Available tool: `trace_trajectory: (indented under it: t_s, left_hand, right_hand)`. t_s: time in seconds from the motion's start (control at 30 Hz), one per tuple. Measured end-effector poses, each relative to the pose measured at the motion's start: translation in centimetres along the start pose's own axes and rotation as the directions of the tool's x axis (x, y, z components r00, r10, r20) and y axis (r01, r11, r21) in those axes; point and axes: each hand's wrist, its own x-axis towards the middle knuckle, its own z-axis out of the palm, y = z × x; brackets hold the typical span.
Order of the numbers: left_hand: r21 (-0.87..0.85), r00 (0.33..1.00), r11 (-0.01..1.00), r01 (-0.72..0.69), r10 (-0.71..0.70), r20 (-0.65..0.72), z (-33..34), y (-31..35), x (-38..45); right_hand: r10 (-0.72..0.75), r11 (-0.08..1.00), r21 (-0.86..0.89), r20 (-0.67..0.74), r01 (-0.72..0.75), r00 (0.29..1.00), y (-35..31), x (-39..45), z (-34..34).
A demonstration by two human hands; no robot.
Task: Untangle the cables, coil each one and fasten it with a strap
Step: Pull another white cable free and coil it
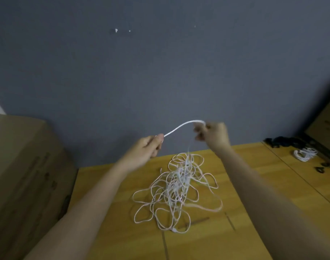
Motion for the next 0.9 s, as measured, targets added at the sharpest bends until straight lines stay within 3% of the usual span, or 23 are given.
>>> trace_trajectory:
  t_s: [0.07,0.13,0.17,0.2,0.27,0.3,0.43,0.47,0.67,0.73,0.8,0.83,0.87,0.9]
  left_hand:
    - [0.001,0.997,0.998,-0.059,0.059,-0.057,-0.3,1.4,0.9]
    - [0.014,0.992,0.996,-0.087,0.088,-0.093,-0.6,2.8,1.6]
    - [0.021,0.99,0.995,-0.093,0.094,-0.109,-0.8,3.4,2.0]
    - [0.048,0.989,0.995,-0.092,0.097,-0.115,-1.0,3.7,2.2]
    - [0.139,0.99,0.986,-0.088,0.102,-0.099,-1.1,4.4,2.3]
    - [0.143,0.99,0.985,-0.095,0.108,-0.086,-1.0,4.8,2.4]
    - [-0.121,0.978,0.984,-0.131,0.109,-0.176,-1.0,6.8,2.4]
    - [-0.16,0.974,0.977,-0.144,0.11,-0.2,-1.2,7.3,2.5]
    - [-0.23,0.97,0.957,-0.174,0.127,-0.207,-2.1,8.6,3.0]
    - [-0.238,0.959,0.948,-0.21,0.153,-0.237,-2.5,9.7,3.5]
    - [-0.2,0.938,0.947,-0.253,0.189,-0.29,-3.5,11.1,4.0]
    - [-0.149,0.928,0.953,-0.263,0.208,-0.308,-4.0,11.7,4.2]
    - [-0.093,0.923,0.961,-0.261,0.219,-0.317,-4.3,12.2,4.3]
    - [-0.048,0.922,0.967,-0.249,0.222,-0.318,-4.6,12.4,4.4]
  right_hand:
    - [-0.044,0.935,0.33,-0.26,0.132,0.965,-2.5,1.4,-1.0]
    - [-0.086,0.913,0.357,-0.309,0.199,0.947,-2.7,1.4,-0.9]
    - [-0.101,0.96,0.236,-0.223,0.154,0.97,-1.8,1.2,-0.6]
    - [-0.078,0.996,0.037,-0.05,0.08,0.996,-0.7,0.8,0.0]
    - [0.052,0.93,-0.359,0.329,0.074,0.943,1.2,0.2,0.9]
    - [0.078,0.895,-0.433,0.381,0.104,0.921,1.4,0.4,0.9]
    - [-0.087,0.921,-0.371,0.1,0.118,0.991,-1.5,3.7,-0.7]
    - [-0.081,0.929,-0.355,0.095,0.11,0.992,-2.3,4.3,-1.1]
    - [0.074,0.873,-0.47,0.393,0.131,0.917,-4.0,4.1,-0.4]
    - [0.057,0.952,-0.302,0.317,0.044,0.947,-6.0,4.7,-0.1]
    - [-0.029,0.982,0.185,-0.048,0.037,0.998,-9.1,6.5,-0.5]
    - [-0.022,0.869,0.48,-0.207,0.121,0.978,-10.9,7.3,-1.2]
    - [-0.013,0.655,0.724,-0.274,0.216,0.962,-12.6,7.6,-2.0]
    - [-0.023,0.472,0.843,-0.279,0.257,0.96,-13.2,7.6,-2.3]
